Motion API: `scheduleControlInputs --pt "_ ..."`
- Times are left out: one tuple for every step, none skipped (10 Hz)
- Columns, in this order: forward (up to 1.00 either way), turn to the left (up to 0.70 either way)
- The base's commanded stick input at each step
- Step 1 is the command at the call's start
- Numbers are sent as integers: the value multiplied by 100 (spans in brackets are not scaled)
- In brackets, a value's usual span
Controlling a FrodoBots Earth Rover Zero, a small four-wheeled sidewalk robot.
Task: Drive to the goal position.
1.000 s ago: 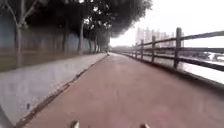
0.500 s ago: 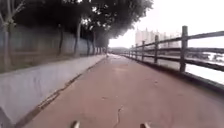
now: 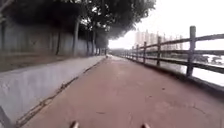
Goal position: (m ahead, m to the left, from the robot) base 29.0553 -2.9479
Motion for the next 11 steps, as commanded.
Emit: scheduleControlInputs --pt "70 0" --pt "70 0" --pt "70 0" --pt "70 0" --pt "70 0" --pt "70 0" --pt "70 0" --pt "70 0" --pt "70 0" --pt "70 0" --pt "70 0"
